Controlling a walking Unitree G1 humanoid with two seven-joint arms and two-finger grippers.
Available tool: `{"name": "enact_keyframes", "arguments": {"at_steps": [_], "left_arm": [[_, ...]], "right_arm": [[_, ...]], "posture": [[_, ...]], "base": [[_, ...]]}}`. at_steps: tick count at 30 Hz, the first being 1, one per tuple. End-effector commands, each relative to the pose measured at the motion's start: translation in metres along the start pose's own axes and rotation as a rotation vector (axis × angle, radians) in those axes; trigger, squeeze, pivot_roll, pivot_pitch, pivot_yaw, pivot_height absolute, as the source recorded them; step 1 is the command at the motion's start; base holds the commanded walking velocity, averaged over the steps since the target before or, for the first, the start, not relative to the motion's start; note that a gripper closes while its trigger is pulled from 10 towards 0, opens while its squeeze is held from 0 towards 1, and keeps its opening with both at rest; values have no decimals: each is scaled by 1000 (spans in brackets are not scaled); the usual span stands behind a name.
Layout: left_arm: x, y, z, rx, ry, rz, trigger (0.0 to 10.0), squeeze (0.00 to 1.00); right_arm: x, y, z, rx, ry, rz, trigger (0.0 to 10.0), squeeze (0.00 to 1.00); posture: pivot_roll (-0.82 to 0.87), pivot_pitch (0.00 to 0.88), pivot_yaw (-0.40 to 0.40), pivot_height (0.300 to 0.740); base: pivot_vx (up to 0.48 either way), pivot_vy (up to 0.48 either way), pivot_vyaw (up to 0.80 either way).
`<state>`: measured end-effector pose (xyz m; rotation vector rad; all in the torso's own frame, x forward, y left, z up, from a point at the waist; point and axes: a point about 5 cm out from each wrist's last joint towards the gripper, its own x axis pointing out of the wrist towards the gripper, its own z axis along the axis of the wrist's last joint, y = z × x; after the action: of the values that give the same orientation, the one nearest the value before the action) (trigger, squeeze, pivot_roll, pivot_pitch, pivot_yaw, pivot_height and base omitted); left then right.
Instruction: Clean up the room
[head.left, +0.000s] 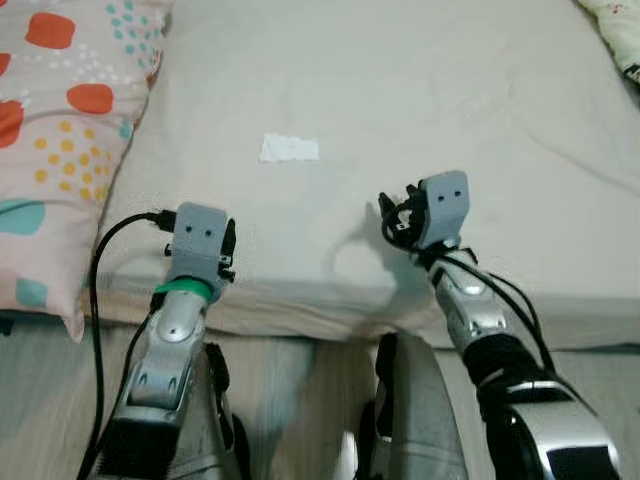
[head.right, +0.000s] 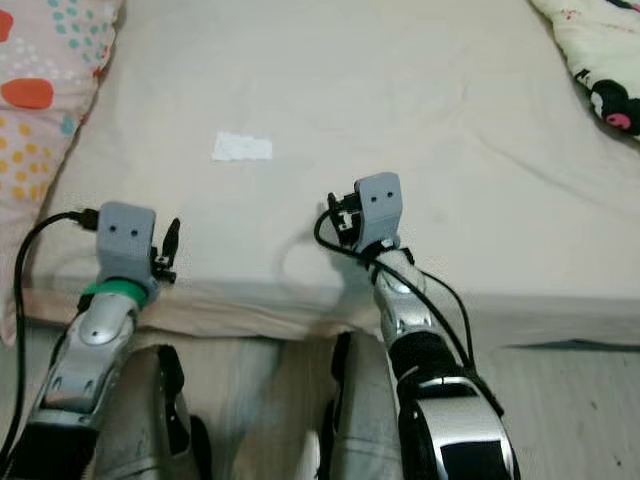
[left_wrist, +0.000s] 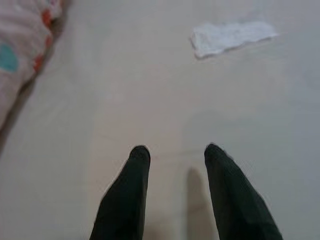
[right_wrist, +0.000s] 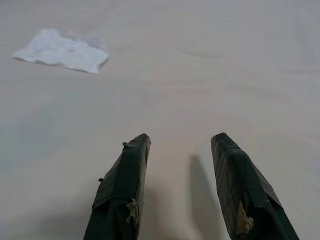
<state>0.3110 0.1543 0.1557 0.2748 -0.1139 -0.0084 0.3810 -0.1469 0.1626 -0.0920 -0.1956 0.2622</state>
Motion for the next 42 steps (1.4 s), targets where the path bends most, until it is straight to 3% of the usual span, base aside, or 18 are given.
{"name": "enact_keyframes", "arguments": {"at_steps": [1,2,3,5,8,10,11,12,14,15,16,23,24,26,30,34,40,42], "left_arm": [[1,-9,-2,9,8,-35,10000,0],[13,-18,2,4,-2,-54,10000,0],[13,-18,2,4,-2,-54,10000,0],[35,-33,11,-8,-14,-83,10000,0],[47,-40,16,-19,-8,-89,10000,0],[69,-56,24,-54,33,-104,10000,0],[69,-56,24,-54,33,-104,10000,0],[74,-61,27,-61,47,-109,10000,0],[82,-71,33,-71,72,-134,10000,0],[82,-71,33,-71,72,-134,10000,0],[87,-78,38,-70,80,-151,10000,0],[90,-78,41,-84,81,-145,10000,0],[95,-75,46,-108,68,-99,10000,0],[95,-75,46,-108,68,-99,10000,0],[100,-68,50,-133,53,-35,10000,0],[102,-55,48,-144,54,39,10000,0],[103,-43,43,-141,61,96,10000,0],[104,-31,43,-150,56,145,10000,0]], "right_arm": [[-3,-2,-5,12,12,-16,10000,0],[-4,-1,-4,21,-3,-23,10000,0],[-4,-1,-4,21,-3,-23,10000,0],[-10,2,-6,30,-23,-28,10000,0],[-18,3,-10,23,-27,-33,10000,0],[-49,-2,-25,11,-16,-86,10000,0],[-49,-2,-25,11,-16,-86,10000,0],[-59,-4,-29,9,-10,-109,10000,0],[-97,-12,-43,8,39,-197,10000,0],[-97,-12,-43,8,39,-197,10000,0],[-125,-19,-47,-8,62,-261,10000,0],[-135,-26,-40,-34,45,-305,10000,0],[-137,-32,-21,-81,7,-310,10000,0],[-137,-32,-21,-81,7,-310,10000,0],[-132,-32,0,-132,-27,-263,10000,0],[-120,-24,15,-139,-49,-171,10000,0],[-113,-14,21,-125,-54,-118,10000,0],[-107,-6,24,-110,-62,-74,10000,0]], "posture": [[104,309,-7,516],[92,313,-3,516],[92,313,-3,516],[66,315,7,516],[14,316,29,516],[-50,319,57,516],[-50,319,57,516],[-50,319,57,516],[-139,331,93,516],[-139,331,93,516],[-170,337,105,516],[-259,350,122,516],[-303,359,106,516],[-303,359,106,516],[-335,365,73,516],[-336,381,26,516],[-330,397,-8,516],[-323,403,-36,516]], "base": [[0,0,0],[0,0,0],[0,0,0],[0,0,0],[0,0,0],[0,0,0],[0,0,0],[0,0,0],[0,0,0],[0,0,0],[0,0,0],[0,0,0],[0,0,0],[0,0,0],[0,0,0],[0,0,0],[0,0,0],[0,0,0]]}}
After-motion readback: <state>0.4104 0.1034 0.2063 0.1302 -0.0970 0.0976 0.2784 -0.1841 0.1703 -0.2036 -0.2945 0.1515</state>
